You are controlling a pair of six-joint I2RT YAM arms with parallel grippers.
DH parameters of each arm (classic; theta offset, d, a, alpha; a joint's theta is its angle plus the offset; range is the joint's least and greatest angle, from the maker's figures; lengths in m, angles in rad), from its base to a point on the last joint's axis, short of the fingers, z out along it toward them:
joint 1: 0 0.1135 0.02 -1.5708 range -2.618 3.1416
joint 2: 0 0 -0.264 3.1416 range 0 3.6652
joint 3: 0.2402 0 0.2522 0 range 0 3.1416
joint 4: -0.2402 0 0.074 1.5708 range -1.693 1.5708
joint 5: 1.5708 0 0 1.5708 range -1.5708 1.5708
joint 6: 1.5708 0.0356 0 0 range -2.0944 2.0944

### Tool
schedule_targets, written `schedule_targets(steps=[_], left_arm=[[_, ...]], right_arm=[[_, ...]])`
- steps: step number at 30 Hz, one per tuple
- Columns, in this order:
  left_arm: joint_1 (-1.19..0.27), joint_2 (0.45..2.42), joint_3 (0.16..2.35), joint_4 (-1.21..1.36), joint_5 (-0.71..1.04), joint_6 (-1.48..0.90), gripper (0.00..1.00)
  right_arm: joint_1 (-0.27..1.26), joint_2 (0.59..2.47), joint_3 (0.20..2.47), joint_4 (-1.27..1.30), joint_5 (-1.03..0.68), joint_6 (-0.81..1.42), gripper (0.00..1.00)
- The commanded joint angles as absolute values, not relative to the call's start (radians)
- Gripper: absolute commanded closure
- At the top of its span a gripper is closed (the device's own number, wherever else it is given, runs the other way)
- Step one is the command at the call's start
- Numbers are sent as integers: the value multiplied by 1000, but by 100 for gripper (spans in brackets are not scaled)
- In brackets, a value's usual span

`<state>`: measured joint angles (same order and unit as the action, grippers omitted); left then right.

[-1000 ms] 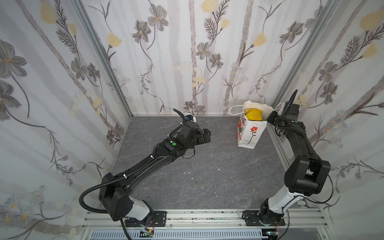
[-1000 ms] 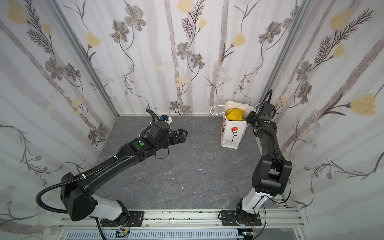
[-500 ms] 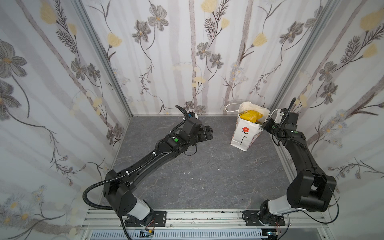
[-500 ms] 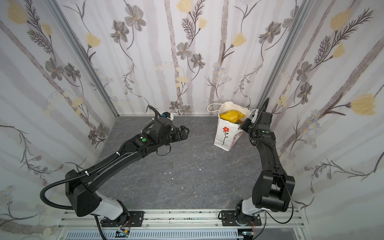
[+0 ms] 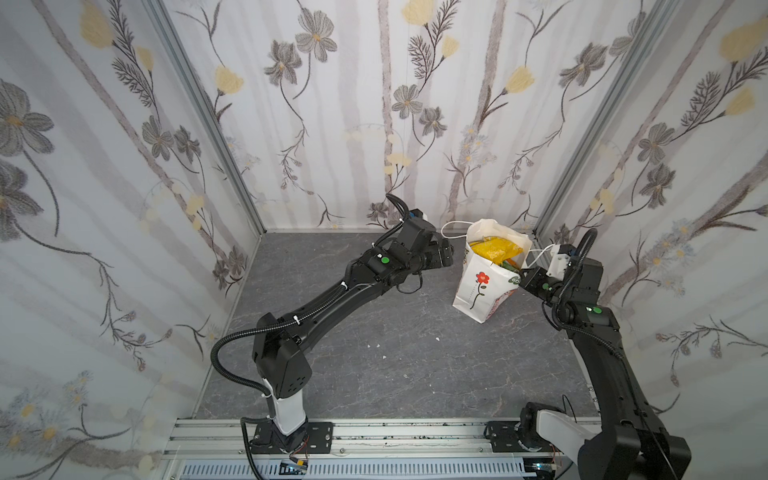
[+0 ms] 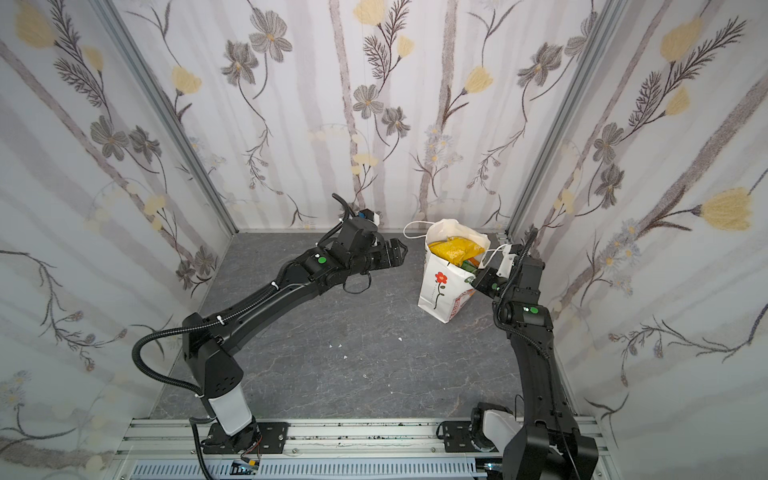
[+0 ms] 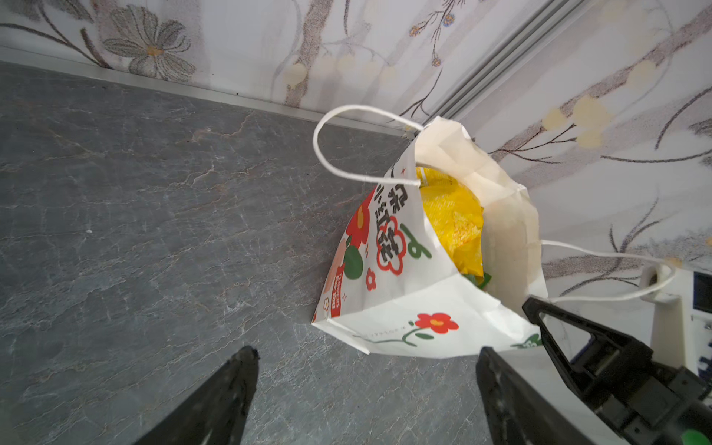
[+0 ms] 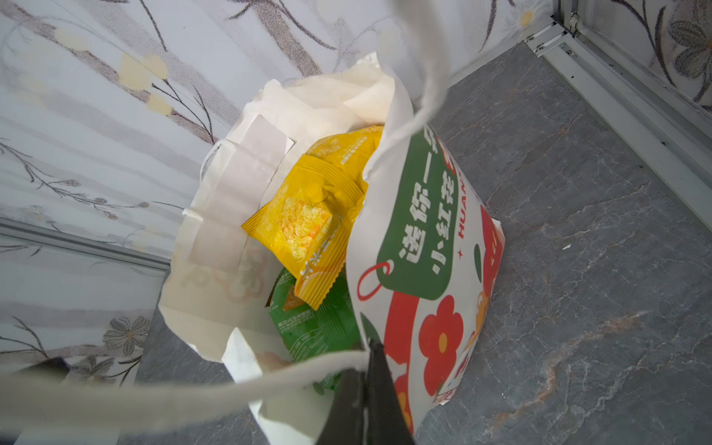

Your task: Take the snacks out of the paper bag

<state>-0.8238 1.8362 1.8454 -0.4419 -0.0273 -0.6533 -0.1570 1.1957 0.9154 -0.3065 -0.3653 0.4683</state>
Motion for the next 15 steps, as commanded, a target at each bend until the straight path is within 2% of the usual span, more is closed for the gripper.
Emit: schedule_targets(steps=[1, 5, 8, 12, 15], left_arm=[[-831, 1903, 1940, -472, -1, -578, 11], [-840, 2001, 2063, -516, 42, -526, 12], [-843, 2066, 2129, -538, 76, -511, 17], [-851, 2141, 2190, -589, 91, -518, 27], [-855, 2190, 2225, -610, 122, -517, 41]], right_arm=[[-154, 1122, 882, -324, -426, 438, 100], [-146, 1023, 831, -367, -431, 429, 100], [-136, 961, 791, -390, -427, 430, 100], [-131, 917, 767, -411, -422, 419, 100], [-129, 917, 774, -427, -406, 405, 100]])
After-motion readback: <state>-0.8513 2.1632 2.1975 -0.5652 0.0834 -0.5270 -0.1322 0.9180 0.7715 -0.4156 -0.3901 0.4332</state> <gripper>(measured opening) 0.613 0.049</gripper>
